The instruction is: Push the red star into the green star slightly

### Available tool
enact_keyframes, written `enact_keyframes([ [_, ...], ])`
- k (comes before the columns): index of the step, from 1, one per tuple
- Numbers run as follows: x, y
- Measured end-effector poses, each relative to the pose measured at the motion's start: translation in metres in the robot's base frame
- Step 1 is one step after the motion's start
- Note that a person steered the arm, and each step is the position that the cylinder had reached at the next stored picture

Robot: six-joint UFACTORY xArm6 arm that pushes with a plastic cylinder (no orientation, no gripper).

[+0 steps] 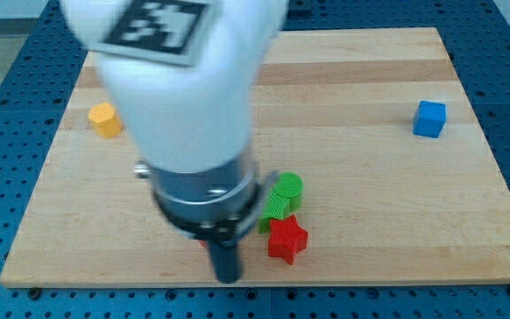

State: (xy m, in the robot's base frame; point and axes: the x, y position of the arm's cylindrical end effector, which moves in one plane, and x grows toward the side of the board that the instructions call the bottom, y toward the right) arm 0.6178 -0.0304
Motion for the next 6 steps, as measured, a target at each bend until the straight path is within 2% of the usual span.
enact_keyframes([
  [2, -0.006, 0.1],
  [4, -0.039, 0.111],
  [6, 0.001, 0.122],
])
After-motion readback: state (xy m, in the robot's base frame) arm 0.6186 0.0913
